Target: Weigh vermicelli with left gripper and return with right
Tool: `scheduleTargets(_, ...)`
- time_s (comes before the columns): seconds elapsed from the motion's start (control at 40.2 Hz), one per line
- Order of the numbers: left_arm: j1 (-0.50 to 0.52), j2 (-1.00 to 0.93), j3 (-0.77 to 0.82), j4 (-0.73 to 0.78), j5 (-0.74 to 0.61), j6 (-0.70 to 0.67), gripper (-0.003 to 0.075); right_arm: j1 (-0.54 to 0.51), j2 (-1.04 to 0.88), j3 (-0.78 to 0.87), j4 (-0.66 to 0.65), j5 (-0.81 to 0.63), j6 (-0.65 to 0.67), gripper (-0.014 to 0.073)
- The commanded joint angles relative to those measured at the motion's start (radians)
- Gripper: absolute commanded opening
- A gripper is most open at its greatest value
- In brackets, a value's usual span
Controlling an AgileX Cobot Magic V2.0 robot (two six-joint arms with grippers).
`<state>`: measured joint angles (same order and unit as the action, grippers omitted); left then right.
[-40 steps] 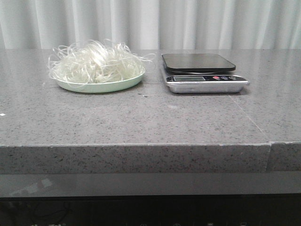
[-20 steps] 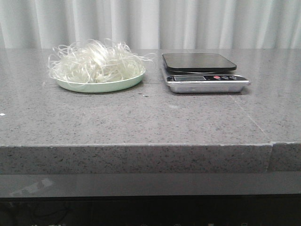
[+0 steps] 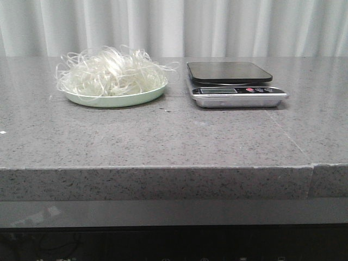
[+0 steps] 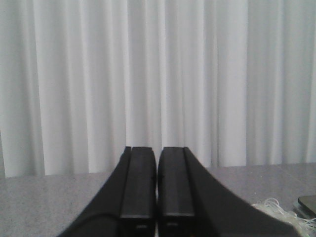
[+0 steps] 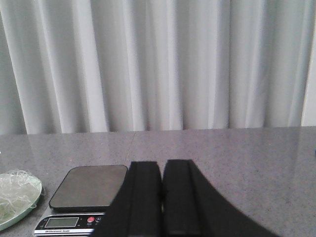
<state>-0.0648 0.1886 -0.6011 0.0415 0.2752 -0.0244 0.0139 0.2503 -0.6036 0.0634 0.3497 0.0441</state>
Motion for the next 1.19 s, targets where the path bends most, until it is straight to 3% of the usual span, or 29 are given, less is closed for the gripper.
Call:
scheduleTargets(0.0,0.002,0.093,-0.08,0.0,-0.001,-0.009,0.0155,-0.003,0.087,-0.079,-0.011,-0.019,-0.007,0.0167)
scheduleTargets(0.596,0.002,0.381,-0.092,0.0,0.183,-0.009,0.0155,-0.003,0.42,-0.108,-0.011,0.164,-0.007,0.0167)
scheduleTargets(0.969,0.002,0.426,-0.092,0.0,0.183,-0.009,0.0155,-0.003,0.481,-0.108,-0.011,0.179,-0.007,0.0169)
scheduleTargets(1.069,0.002,0.429,-0.092,0.0,0.183,-0.009,0.0175,-0.003,0.481,-0.108,-0.011,0.18,-0.007,0.0225)
scheduleTargets(1.168,0.002,0.429,-0.092,0.0,0.183,-0.009,0.0286,-0.003,0.481,-0.108,-0.011,0.177,-0.007,0.0377)
